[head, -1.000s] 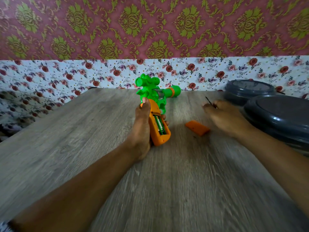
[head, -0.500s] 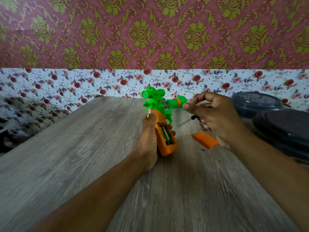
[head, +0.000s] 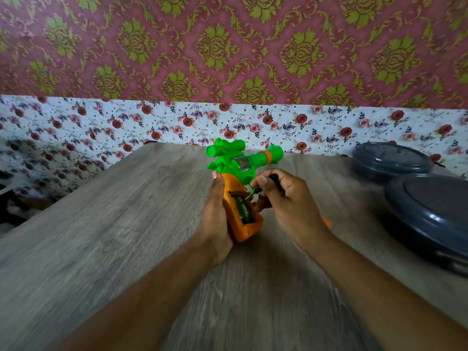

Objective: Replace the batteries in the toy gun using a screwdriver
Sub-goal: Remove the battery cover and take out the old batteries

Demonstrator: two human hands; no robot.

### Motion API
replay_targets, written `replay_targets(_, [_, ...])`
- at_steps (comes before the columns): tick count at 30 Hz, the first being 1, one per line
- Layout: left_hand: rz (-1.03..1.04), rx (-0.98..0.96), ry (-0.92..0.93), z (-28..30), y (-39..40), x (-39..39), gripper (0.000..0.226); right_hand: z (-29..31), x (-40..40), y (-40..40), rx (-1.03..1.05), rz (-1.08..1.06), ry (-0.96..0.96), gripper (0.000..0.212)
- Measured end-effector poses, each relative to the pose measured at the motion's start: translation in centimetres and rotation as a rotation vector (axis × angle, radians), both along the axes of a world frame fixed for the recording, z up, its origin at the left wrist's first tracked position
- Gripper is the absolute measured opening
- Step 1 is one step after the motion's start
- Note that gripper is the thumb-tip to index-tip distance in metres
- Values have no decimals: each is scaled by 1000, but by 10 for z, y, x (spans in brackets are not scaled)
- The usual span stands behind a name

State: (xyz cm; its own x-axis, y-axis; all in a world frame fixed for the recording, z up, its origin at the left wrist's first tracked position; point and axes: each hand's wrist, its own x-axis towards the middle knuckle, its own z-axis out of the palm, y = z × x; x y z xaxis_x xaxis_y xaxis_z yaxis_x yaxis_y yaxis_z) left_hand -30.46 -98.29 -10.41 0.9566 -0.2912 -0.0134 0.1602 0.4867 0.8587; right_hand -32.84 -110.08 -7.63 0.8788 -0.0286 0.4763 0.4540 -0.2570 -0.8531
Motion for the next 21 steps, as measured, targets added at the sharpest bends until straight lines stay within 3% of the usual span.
replay_targets(11, [-5, -24, 40, 3, -2, -2, 81, -12, 8, -6, -153, 51, -184, 9])
replay_targets(21, [-8, 13, 74, 4, -2, 3, 78, -16, 10, -10, -105, 60, -166, 11])
